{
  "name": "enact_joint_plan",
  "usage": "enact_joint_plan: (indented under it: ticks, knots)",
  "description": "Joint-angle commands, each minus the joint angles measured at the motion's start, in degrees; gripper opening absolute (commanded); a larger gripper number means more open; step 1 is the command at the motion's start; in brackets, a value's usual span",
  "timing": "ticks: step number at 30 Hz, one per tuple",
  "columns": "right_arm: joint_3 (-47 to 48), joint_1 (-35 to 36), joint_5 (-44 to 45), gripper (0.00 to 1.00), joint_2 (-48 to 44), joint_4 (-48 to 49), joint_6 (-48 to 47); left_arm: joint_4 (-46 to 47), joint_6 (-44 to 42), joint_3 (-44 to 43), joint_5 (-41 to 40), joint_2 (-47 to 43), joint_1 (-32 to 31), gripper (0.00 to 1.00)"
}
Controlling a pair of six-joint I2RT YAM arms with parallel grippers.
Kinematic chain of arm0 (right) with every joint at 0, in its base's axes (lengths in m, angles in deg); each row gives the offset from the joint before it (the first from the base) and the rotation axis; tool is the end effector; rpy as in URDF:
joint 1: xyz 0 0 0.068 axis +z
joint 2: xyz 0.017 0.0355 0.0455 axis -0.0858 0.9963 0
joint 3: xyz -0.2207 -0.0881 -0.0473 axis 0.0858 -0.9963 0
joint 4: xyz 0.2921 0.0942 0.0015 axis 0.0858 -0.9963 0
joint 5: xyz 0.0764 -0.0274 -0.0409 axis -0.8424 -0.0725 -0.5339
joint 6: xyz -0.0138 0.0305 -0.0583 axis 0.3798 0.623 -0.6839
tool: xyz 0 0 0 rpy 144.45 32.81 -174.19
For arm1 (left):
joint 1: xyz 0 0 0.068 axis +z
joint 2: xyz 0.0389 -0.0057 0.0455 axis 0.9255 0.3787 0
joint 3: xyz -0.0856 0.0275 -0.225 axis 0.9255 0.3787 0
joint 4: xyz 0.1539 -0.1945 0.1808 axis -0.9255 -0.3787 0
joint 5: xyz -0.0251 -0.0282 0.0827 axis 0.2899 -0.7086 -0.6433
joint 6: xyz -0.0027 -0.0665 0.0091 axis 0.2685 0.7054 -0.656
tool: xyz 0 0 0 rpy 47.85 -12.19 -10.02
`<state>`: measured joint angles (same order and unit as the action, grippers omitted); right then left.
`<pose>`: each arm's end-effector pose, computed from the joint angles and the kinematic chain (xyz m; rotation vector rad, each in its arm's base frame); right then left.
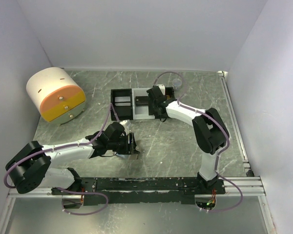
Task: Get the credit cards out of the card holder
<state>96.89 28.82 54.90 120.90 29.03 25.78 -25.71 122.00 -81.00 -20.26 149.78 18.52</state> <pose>0.3801 0.2331 0.1134 -0.0521 2.4231 0.0488 0.1894 -0.2352 0.0916 0.1454 2.5763 -0.9683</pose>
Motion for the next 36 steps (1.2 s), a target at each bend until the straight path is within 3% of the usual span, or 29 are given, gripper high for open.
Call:
enact_joint_plan:
  ticks: [1, 12, 15, 19, 22, 27, 36]
  knots:
    - [-2.7, -0.2, 1.7, 0.51, -4.2, -2.1, 0.7, 0.0, -1.0, -1.5, 0.6, 0.4, -0.4, 0.65]
    - [-3.4, -0.3, -3.4, 0.57, -13.5, -4.9, 0.6, 2.9, -0.6, -1.2, 3.1, 1.8, -0.5, 0.66]
    - [-7.3, -0.2, -10.5, 0.58, -18.7, -3.8, 2.7, 3.2, -0.6, -1.2, 3.2, 2.3, -0.5, 0.65]
    - [-15.6, 0.1, -26.1, 0.58, -23.7, 2.2, 9.2, 3.8, -0.7, -1.1, 3.4, 2.4, -0.7, 0.65]
    - [-22.5, 2.2, -34.2, 0.58, -24.2, 7.1, 15.9, 3.3, -1.1, -1.4, 3.5, 2.7, -0.6, 0.65]
    - [-29.0, 6.5, -40.0, 0.58, -22.5, 16.0, 23.4, 3.5, -1.2, -1.1, 3.7, 2.7, -0.7, 0.65]
    - [-31.0, 7.9, -42.8, 0.53, -20.1, 19.6, 26.3, 3.2, -1.1, -0.7, 3.0, 2.4, -0.7, 0.64]
